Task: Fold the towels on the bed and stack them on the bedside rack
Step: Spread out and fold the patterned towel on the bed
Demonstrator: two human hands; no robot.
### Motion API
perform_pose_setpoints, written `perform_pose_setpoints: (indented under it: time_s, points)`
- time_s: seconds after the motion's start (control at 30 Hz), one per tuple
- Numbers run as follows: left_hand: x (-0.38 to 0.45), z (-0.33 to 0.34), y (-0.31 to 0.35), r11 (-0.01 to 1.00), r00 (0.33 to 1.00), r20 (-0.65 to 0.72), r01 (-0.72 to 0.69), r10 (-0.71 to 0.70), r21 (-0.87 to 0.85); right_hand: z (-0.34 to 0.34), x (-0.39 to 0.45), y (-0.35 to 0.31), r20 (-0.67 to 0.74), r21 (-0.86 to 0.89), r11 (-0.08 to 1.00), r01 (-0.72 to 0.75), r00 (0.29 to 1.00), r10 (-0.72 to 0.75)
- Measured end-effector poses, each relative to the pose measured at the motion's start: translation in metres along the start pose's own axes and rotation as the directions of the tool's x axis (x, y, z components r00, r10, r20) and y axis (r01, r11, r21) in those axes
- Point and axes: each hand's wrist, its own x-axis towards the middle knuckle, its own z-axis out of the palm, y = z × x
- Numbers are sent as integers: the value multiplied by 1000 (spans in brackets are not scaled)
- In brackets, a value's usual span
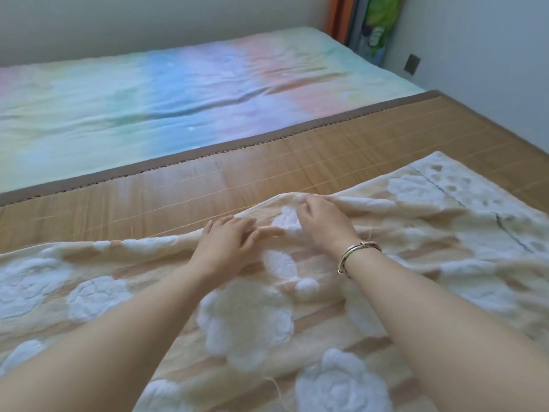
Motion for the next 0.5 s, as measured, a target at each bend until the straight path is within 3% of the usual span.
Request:
perform_pose_setpoints:
  time_s: [0.1, 0.27, 0.4, 0.5]
  points:
    - [24, 18, 39, 999, 997, 59, -41, 42, -14, -36, -1, 50, -220, -74, 997, 0, 975, -16]
    - [66, 52, 135, 980, 978, 74, -188, 193, -69, -105, 0, 163, -283, -284, 924, -257, 943, 175]
    - [103, 76, 208, 966, 959, 118, -255, 258, -41, -134, -2, 232, -131, -259, 887, -383, 924, 360]
    - [128, 92, 234, 977, 956, 201, -214, 211, -9, -136, -4, 252, -24, -240, 901, -362, 930, 368]
